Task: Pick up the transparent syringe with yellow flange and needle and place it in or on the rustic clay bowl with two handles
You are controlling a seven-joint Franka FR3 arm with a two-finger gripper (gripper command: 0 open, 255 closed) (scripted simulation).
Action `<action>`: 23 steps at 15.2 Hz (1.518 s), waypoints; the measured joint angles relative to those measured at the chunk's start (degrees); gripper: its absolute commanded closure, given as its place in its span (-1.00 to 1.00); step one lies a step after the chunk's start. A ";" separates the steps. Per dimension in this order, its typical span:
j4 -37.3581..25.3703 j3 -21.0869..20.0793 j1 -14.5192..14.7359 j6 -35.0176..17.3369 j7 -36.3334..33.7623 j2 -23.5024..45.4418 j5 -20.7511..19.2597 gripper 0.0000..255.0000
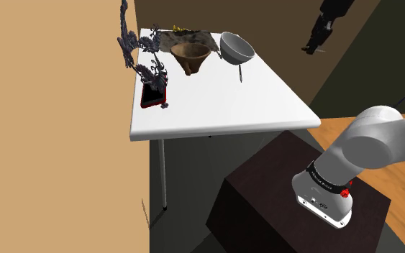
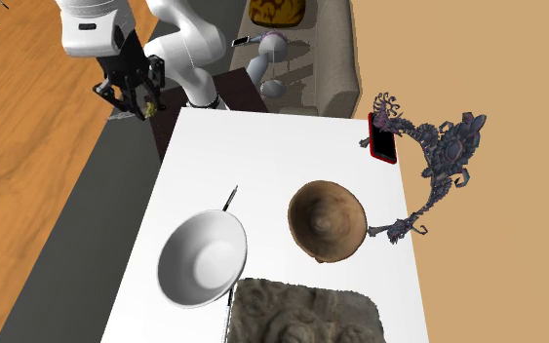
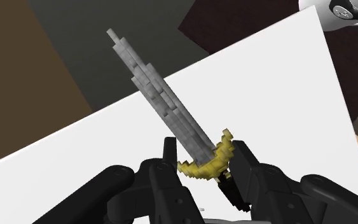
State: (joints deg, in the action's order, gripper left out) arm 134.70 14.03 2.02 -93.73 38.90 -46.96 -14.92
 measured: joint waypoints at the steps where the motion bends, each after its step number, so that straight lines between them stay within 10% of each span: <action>1: -0.81 -0.42 0.48 -0.65 -0.71 1.59 0.50 1.00; 23: -33.86 -12.32 8.97 -4.47 -17.78 40.88 8.67 1.00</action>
State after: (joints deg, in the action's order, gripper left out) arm 100.84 1.71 10.99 -98.20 21.13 -6.08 -6.25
